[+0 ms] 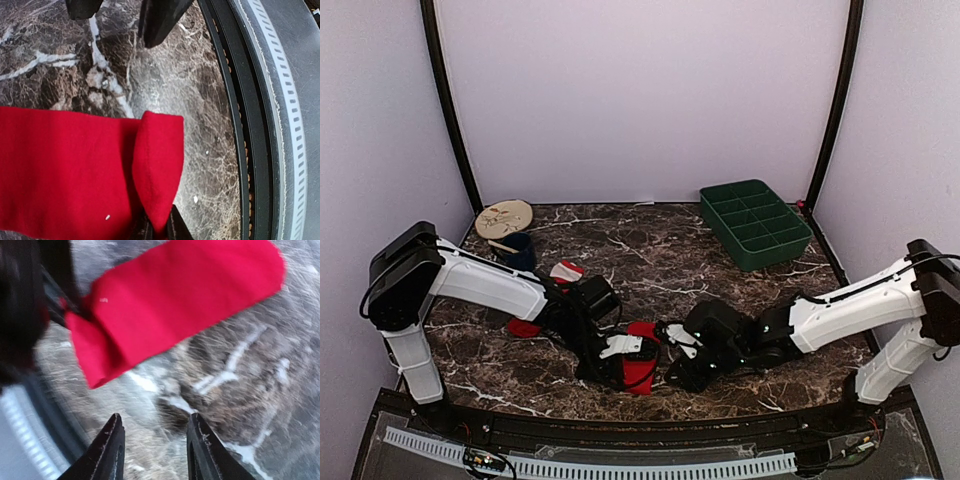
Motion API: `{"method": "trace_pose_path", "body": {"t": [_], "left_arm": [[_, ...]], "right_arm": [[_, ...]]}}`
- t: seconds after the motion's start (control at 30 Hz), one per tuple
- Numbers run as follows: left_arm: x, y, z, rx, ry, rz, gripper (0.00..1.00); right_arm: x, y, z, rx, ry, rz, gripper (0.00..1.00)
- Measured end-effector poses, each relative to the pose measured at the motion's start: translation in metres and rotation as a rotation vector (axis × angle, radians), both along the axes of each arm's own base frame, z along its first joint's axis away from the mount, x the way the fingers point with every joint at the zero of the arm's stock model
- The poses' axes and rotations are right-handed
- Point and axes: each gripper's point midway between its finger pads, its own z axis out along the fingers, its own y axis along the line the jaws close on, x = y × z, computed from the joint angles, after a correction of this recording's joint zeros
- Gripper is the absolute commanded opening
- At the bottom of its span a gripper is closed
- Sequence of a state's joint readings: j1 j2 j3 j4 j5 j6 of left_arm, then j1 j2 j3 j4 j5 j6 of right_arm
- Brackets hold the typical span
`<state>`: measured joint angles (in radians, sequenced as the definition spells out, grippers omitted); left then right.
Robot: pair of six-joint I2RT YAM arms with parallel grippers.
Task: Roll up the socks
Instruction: Roll the sock at the center of the board.
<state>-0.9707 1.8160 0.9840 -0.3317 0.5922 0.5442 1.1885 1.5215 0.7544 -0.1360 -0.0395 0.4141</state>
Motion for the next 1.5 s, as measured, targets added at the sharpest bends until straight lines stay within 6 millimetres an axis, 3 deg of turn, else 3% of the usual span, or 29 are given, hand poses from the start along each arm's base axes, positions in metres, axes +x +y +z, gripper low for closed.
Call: {"method": "trace_pose_path", "body": {"t": [0.1,0.27,0.47,0.67,0.87,1.03,1.13,1.5], "left_arm": [[-0.001,-0.003,0.000,0.003,0.028,-0.007,0.11],[-0.003,-0.006,0.000,0.008,0.074,-0.012,0.11],[-0.004,-0.005,0.000,0.015,0.122,-0.008,0.12],[-0.007,-0.003,0.000,0.020,0.171,-0.004,0.12],[-0.007,-0.007,0.000,0.031,0.223,-0.003,0.12],[-0.006,-0.008,0.000,0.040,0.266,0.004,0.12],[-0.006,-0.008,0.001,0.041,0.288,0.007,0.13],[-0.007,-0.006,0.001,0.053,0.338,0.009,0.14]], "right_arm": [[-0.001,-0.007,-0.006,-0.080,-0.178,-0.045,0.39],[-0.006,-0.007,0.001,-0.140,-0.424,-0.077,0.38],[-0.009,-0.013,0.003,-0.202,-0.623,-0.129,0.37],[-0.013,-0.016,0.020,-0.183,-0.746,-0.180,0.37],[-0.038,-0.003,0.024,-0.197,-0.828,-0.061,0.44],[-0.057,0.008,0.013,-0.245,-0.883,0.060,0.54],[-0.062,0.014,0.010,-0.264,-0.907,0.109,0.60],[-0.067,0.051,-0.001,-0.312,-0.976,0.246,0.63]]}}
